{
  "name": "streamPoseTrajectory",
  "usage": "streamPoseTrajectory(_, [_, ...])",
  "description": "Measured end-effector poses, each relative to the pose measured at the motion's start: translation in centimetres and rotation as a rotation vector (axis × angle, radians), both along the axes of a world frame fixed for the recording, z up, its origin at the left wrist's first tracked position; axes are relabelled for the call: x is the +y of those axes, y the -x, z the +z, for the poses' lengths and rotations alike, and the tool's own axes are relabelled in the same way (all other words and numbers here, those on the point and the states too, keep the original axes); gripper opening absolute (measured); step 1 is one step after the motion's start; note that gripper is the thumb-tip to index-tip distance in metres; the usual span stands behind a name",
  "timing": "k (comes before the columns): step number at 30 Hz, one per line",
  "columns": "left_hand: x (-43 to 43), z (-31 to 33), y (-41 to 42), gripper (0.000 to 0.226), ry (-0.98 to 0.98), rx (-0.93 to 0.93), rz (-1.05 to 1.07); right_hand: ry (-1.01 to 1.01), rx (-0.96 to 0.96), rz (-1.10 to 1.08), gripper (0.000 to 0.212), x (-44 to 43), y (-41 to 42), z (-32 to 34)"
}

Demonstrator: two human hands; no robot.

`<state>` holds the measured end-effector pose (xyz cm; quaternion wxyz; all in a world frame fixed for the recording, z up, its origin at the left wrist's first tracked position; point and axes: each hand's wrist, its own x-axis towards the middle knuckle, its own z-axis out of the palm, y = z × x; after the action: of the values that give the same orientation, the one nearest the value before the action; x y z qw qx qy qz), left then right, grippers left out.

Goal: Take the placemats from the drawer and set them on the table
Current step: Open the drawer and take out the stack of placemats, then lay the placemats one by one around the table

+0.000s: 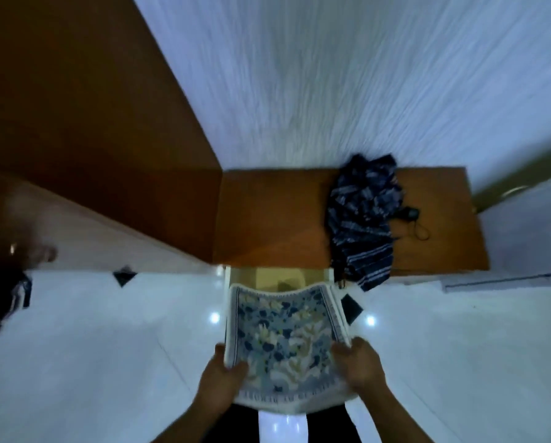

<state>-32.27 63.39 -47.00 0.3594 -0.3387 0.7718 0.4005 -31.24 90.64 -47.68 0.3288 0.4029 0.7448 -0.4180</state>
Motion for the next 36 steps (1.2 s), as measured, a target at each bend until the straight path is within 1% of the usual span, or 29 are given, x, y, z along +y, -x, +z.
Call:
streamPoseTrajectory(3, [0.2, 4.1, 0.3, 0.028, -0.008, 0.044, -0.12, -0.075, 0.05, -0.043, 0.028, 0.0, -1.7, 5.1])
streamPoseTrajectory(6, [0.7, 9.6, 1.9, 0.03, -0.054, 0.15, -0.241, -0.144, 0.157, -0.129, 0.026, -0.9, -3.2, 11.0])
streamPoseTrajectory(8, [0.9, 14.2, 3.2, 0.029, -0.103, 0.23, -0.315, -0.191, 0.245, -0.237, 0.031, -1.7, -4.4, 15.1])
streamPoseTrajectory(10, [1.1, 18.0, 4.3, 0.022, -0.164, 0.307, -0.41, -0.225, 0.34, -0.374, 0.035, -2.5, -5.9, 18.7])
streamPoseTrajectory(13, [2.0, 23.2, 5.5, 0.016, -0.245, 0.437, -0.537, -0.278, 0.466, -0.508, 0.024, -2.9, -7.9, 23.3])
streamPoseTrajectory(16, [4.4, 27.7, 5.2, 0.015, -0.332, 0.51, -0.633, -0.325, 0.586, -0.615, 0.015, -2.0, -10.5, 27.7])
streamPoseTrajectory(19, [8.1, 31.5, 2.9, 0.013, -0.4, 0.604, -0.727, -0.385, 0.666, -0.726, 0.014, -0.3, -15.2, 32.0])
streamPoseTrajectory(21, [10.9, 33.3, 0.6, 0.013, -0.452, 0.63, -0.782, -0.43, 0.691, -0.79, 0.017, 1.1, -18.8, 33.9])
streamPoseTrajectory(22, [12.4, 34.2, -0.9, 0.016, -0.484, 0.63, -0.814, -0.453, 0.703, -0.833, 0.019, 1.9, -21.1, 34.8])
streamPoseTrajectory(25, [17.1, 35.6, -6.5, 0.04, -0.581, 0.629, -0.905, -0.518, 0.71, -0.949, 0.02, 4.0, -29.1, 37.2])
streamPoseTrajectory(26, [18.4, 36.0, -8.5, 0.04, -0.602, 0.631, -0.939, -0.539, 0.714, -0.976, 0.019, 4.5, -31.5, 37.8])
streamPoseTrajectory(29, [22.6, 38.0, -17.0, 0.017, -0.656, 0.656, -1.04, -0.611, 0.72, -1.083, 0.016, 5.7, -41.1, 39.7])
streamPoseTrajectory(32, [26.9, 39.1, -26.7, 0.018, -0.725, 0.648, -1.166, -0.698, 0.699, -1.207, 0.016, 6.3, -52.1, 41.3])
streamPoseTrajectory(36, [31.1, 39.9, -39.7, 0.011, -0.831, 0.614, -1.351, -0.784, 0.659, -1.362, 0.021, 5.6, -65.9, 42.5])
